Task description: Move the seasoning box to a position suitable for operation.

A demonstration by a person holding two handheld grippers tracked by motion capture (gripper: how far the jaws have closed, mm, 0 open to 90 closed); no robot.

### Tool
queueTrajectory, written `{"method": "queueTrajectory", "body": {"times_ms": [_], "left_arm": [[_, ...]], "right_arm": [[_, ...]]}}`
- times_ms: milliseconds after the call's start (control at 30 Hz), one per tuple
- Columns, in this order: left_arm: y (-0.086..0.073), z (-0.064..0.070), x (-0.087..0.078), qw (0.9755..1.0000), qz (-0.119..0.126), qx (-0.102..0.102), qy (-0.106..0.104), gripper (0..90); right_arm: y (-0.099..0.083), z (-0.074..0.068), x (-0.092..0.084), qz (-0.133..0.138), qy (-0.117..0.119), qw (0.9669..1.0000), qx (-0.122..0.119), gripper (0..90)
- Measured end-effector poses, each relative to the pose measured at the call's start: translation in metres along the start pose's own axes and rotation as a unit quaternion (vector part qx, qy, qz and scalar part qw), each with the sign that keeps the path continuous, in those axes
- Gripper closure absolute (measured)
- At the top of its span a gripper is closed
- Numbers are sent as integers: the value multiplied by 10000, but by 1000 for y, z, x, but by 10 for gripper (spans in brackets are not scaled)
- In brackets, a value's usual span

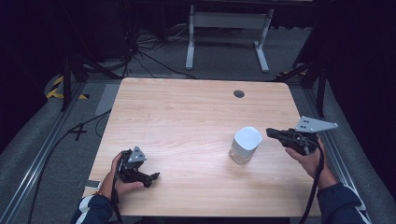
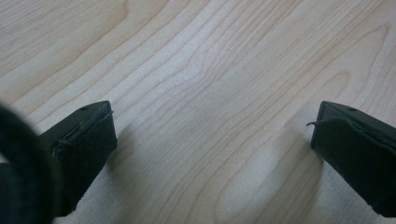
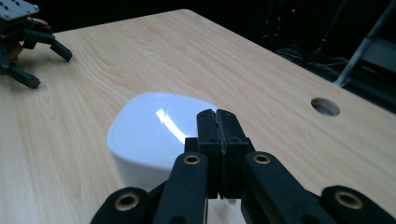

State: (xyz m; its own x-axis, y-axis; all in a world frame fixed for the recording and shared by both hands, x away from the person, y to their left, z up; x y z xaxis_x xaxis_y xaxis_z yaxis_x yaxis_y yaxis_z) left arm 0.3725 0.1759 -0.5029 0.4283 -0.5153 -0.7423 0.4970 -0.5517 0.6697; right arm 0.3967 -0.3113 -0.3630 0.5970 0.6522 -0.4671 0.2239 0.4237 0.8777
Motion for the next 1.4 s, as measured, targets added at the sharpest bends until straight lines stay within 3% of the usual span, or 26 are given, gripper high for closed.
{"method": "queueTrajectory", "body": {"times_ms": [167,333,400,1033,1400], "left_arm": [[2,0,2,10000,56,-6,19,4],[1,1,1,10000,22,-1,19,8],[1,1,1,10000,44,-28,25,12],[2,2,1,10000,20,-31,51,11],[9,6,6,9999,-17,-119,112,21]], "right_arm": [[11,-4,20,-144,147,9997,-145,898],[10,-4,27,-268,221,9993,-161,898],[8,-4,29,-367,178,9989,-242,898],[0,8,40,-530,-88,9983,-216,900],[1,8,44,-468,-47,9987,-178,900]]}}
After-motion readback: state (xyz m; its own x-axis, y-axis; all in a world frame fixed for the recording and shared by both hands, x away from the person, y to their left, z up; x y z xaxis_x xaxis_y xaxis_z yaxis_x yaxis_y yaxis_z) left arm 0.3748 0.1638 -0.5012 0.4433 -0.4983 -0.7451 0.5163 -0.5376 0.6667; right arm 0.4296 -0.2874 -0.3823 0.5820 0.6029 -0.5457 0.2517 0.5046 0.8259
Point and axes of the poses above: each handheld gripper's, and its own axes: x roughly forward along the jaws, y roughly out of its top, z roughly to its right, the point moved 3 cm from there along x, roughly forward along the jaws, and after that the axes turned 1 degree about -z, right-handed, at the moved point
